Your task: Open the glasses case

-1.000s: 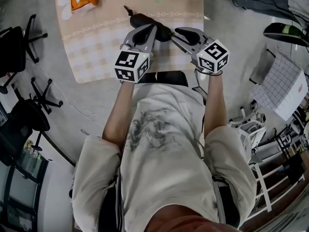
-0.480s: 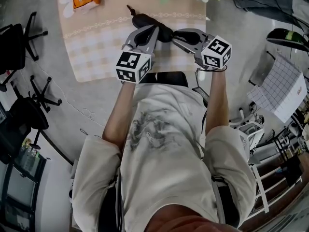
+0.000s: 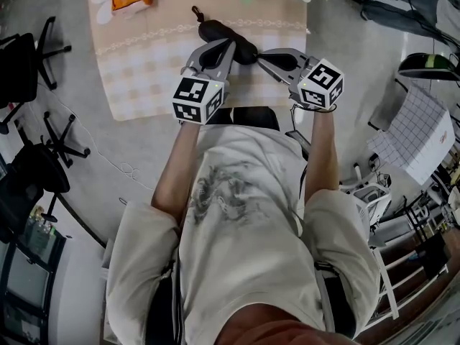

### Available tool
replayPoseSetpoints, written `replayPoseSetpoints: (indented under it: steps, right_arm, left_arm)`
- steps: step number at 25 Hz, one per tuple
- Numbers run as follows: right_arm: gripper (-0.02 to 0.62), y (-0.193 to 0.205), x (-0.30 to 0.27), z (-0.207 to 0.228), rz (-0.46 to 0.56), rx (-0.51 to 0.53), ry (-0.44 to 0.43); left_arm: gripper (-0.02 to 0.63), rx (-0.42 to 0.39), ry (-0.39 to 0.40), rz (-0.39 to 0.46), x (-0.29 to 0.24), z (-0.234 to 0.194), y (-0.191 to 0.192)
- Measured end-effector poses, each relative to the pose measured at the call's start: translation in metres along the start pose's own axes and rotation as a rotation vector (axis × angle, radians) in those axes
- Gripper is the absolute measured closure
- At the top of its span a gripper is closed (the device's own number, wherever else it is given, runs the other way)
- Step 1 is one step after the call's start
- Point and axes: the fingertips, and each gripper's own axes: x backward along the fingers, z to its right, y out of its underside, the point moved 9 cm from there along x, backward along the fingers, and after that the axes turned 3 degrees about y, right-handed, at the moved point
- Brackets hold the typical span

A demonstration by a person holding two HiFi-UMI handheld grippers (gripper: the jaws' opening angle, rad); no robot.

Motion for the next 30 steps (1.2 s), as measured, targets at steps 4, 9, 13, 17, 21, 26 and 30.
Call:
replayPoseSetpoints:
  steps: [4,9,13,17,21,26,30]
  right_arm:
    - [0.578,0.0,0.003,-0.008,-0.004,0.007,-0.012]
    - [0.578,-0.007,-0.007,-0.025,-0.015,0.029,-0.046]
    - [0.578,-0.012,-0.02,-0.041,-0.034,0.06,-0.077]
    - [0.578,-0.017,-0.034,-0.052,-0.043,0.065,-0.109]
    - [0.578,-0.022,-0.047,-0.059,-0.055,0.079,-0.133]
    - [0.578,-0.027,-0.065,-0.07,-0.092,0.091,-0.14]
    - [0.578,-0.034,-0.078,-0.083,-0.123,0.078,-0.128]
  left_arm:
    - [0.602,-0.027,-0.009,0.005,0.004,0.005,0.001]
    - [0.579,-0.056,-0.027,0.022,0.023,0.005,0.005]
    - [0.53,-0.082,-0.043,0.03,0.044,0.007,0.011]
    - [0.485,-0.092,-0.066,0.027,0.066,0.009,0.023]
    - [0.446,-0.07,-0.089,0.026,0.083,0.007,0.036]
    - [0.37,-0.101,-0.12,-0.023,0.094,0.004,0.053]
    - [0.319,-0.125,-0.125,-0.067,0.095,0.003,0.065]
